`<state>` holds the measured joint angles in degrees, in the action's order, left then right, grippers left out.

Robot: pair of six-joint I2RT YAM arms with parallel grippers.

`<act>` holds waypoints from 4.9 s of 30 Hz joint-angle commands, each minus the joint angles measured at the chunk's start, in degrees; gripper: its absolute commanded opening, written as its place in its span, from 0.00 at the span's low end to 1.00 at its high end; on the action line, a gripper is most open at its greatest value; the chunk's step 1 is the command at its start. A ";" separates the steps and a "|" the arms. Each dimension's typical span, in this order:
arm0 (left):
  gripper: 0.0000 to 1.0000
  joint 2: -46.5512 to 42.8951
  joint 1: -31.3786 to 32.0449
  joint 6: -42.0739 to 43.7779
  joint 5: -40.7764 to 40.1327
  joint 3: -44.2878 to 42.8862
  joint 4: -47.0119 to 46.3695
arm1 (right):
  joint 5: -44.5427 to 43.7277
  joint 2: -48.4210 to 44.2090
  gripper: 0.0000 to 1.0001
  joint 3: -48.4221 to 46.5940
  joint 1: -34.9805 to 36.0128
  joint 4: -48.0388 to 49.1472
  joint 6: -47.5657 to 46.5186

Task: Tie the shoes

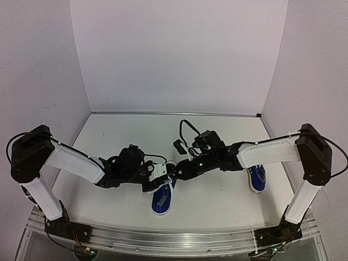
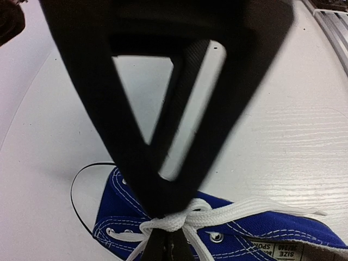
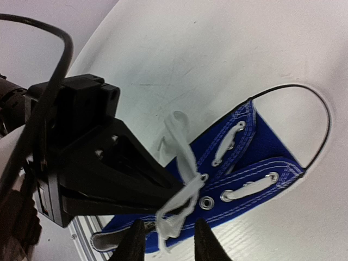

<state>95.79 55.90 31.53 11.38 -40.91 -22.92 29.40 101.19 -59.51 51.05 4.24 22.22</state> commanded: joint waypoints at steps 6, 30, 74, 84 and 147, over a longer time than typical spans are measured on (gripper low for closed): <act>0.00 -0.08 0.16 0.13 -0.54 0.22 -1.20 | -1.99 -0.30 0.18 0.69 -5.00 0.96 3.53; 0.00 1.33 0.18 1.02 -1.04 -1.27 0.66 | 13.77 8.76 0.16 -1.22 -4.84 8.95 8.79; 0.00 1.77 0.14 0.85 -0.67 -1.09 0.16 | 13.16 7.94 0.04 0.20 -4.71 6.38 9.37; 0.00 2.03 0.33 0.99 -0.57 -1.33 0.49 | 17.20 9.13 0.05 -1.48 -3.96 6.88 8.95; 0.31 -7.90 -2.62 -0.72 -6.18 3.81 4.72 | 16.26 5.97 0.00 7.22 -5.76 22.11 19.04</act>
<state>89.62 55.19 31.05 5.65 -36.97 -19.82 46.74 111.02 -52.49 45.52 25.87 42.48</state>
